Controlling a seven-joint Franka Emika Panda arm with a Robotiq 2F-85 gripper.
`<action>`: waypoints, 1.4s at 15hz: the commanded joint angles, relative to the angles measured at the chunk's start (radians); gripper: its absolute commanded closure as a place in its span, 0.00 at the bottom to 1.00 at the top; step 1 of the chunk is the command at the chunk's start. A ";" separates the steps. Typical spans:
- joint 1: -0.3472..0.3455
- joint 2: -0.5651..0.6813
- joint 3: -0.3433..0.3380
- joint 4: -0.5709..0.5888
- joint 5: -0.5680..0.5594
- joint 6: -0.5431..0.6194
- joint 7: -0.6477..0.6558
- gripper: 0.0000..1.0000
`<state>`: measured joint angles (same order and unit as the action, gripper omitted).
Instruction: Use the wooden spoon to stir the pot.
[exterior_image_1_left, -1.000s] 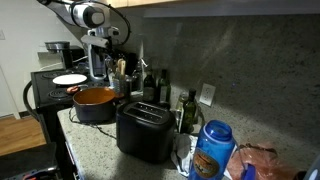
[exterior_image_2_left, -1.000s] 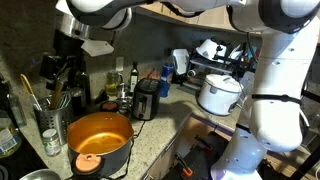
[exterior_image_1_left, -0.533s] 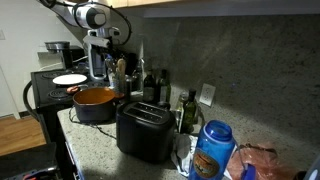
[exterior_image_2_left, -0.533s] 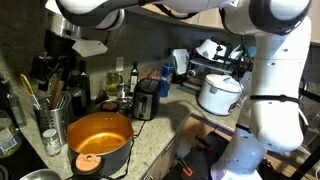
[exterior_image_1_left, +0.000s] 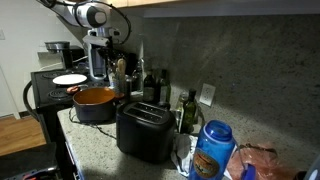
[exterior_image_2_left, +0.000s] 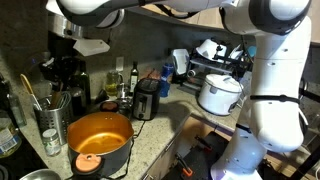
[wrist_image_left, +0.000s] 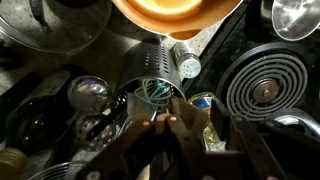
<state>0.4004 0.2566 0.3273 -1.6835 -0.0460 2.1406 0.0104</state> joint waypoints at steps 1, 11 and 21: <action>0.008 0.003 -0.007 0.028 -0.019 -0.054 0.029 0.93; 0.010 0.003 -0.011 0.044 -0.045 -0.068 0.038 0.96; 0.012 -0.107 -0.014 0.025 -0.082 -0.107 0.115 0.96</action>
<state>0.4048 0.2140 0.3197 -1.6336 -0.0948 2.0632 0.0716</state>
